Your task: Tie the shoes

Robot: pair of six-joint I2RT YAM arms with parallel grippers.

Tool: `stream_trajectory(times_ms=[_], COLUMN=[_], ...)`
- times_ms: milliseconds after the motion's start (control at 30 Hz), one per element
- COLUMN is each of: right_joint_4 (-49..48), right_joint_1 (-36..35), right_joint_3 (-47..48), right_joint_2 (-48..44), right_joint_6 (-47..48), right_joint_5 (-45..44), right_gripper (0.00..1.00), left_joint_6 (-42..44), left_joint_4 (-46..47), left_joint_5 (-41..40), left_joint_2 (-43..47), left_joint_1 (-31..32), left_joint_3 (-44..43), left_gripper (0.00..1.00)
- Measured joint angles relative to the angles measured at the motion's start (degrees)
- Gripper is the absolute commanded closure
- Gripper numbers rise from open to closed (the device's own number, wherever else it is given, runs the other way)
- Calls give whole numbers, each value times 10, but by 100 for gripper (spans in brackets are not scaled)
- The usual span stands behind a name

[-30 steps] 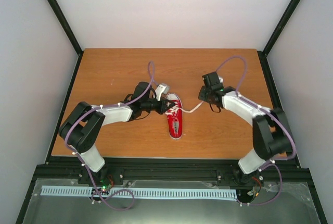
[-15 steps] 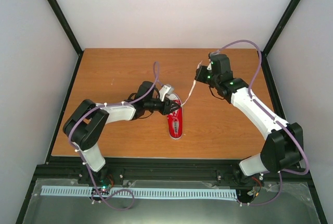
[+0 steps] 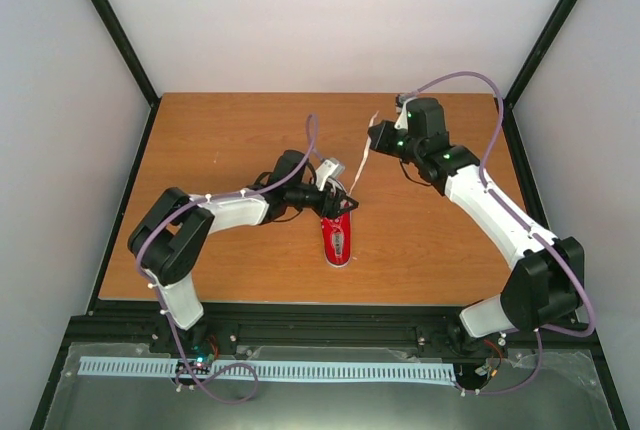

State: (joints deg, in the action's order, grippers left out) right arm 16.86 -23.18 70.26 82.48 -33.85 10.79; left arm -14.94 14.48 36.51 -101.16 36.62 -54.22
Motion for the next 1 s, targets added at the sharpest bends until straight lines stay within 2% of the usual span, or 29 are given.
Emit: stream_trajectory(times_ms=[267, 433, 500, 633, 733, 867, 1000], right_joint_4=[0, 0, 0, 0, 1, 3, 6], right_joint_1=[-9, -17, -19, -23, -23, -26, -36], right_joint_3=[36, 46, 49, 57, 66, 83, 95], right_joint_2=[2, 12, 18, 30, 39, 57, 81], right_joint_6=[0, 0, 0, 0, 0, 4, 11], right_joint_5=[33, 52, 57, 67, 72, 80, 83], right_gripper=[97, 97, 97, 97, 97, 97, 97], left_joint_6=[19, 35, 43, 61, 72, 79, 84], left_joint_4=[-37, -60, -70, -85, -89, -89, -88], left_joint_5=[-4, -11, -14, -14, -12, -5, 3], left_joint_2=[-18, -25, -29, -31, -30, -23, -6], left_joint_1=[5, 5, 6, 8, 8, 8, 8], left_joint_3=[-46, -69, -76, -80, -80, -67, -41], left_gripper=[34, 41, 49, 73, 86, 98, 99])
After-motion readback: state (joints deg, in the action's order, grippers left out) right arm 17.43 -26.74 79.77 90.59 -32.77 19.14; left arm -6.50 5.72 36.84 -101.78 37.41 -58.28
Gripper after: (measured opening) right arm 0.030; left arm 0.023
